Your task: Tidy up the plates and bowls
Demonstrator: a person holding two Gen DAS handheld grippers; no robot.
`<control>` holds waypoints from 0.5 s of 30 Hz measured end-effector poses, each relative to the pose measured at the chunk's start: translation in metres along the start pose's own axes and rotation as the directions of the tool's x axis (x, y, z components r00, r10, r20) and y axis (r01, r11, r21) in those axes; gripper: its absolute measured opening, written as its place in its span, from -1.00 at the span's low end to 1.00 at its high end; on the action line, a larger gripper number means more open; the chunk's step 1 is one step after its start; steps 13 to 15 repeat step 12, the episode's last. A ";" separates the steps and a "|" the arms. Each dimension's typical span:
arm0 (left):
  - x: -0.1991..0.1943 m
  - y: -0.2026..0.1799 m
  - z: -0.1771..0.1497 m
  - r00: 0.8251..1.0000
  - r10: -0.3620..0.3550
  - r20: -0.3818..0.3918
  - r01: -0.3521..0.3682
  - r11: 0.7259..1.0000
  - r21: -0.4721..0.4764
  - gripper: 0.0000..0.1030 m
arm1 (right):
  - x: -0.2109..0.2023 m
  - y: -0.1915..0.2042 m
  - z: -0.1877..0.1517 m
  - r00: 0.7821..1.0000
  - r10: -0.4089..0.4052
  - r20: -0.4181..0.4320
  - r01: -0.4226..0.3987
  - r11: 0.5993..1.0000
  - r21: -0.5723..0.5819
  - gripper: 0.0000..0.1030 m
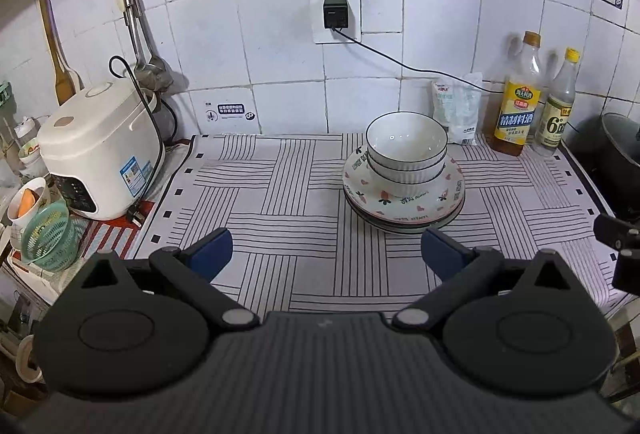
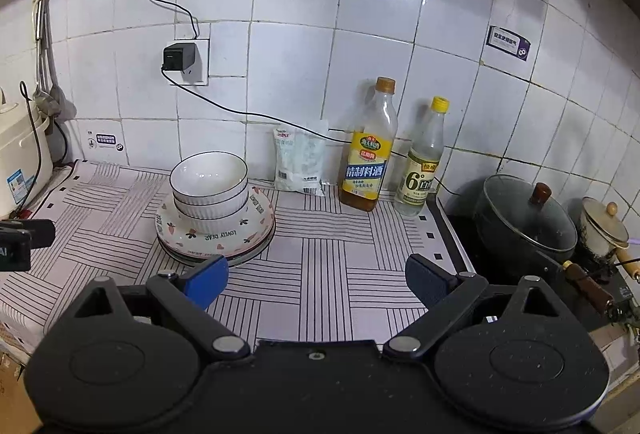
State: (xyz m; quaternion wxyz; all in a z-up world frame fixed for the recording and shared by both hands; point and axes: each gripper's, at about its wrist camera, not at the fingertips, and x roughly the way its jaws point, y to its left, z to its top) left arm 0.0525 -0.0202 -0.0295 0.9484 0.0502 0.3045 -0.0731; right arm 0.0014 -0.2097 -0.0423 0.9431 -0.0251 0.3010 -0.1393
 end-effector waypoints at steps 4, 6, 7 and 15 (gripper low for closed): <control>0.000 -0.002 0.000 1.000 0.000 0.007 0.000 1.000 0.002 0.98 | 0.002 -0.005 0.000 1.000 0.000 -0.014 0.000 1.000 0.024 0.89; 0.000 -0.002 0.000 1.000 -0.005 0.006 0.005 1.000 0.000 0.98 | 0.003 -0.006 -0.001 1.000 -0.003 -0.019 0.004 1.000 0.030 0.89; 0.000 -0.002 0.000 1.000 -0.004 0.005 0.004 1.000 0.001 0.98 | 0.004 -0.006 -0.002 1.000 -0.006 -0.021 0.007 0.999 0.032 0.89; 0.000 -0.003 0.000 1.000 -0.007 0.004 0.007 1.000 0.001 0.98 | 0.004 -0.007 -0.003 1.000 -0.008 -0.026 0.008 0.999 0.032 0.89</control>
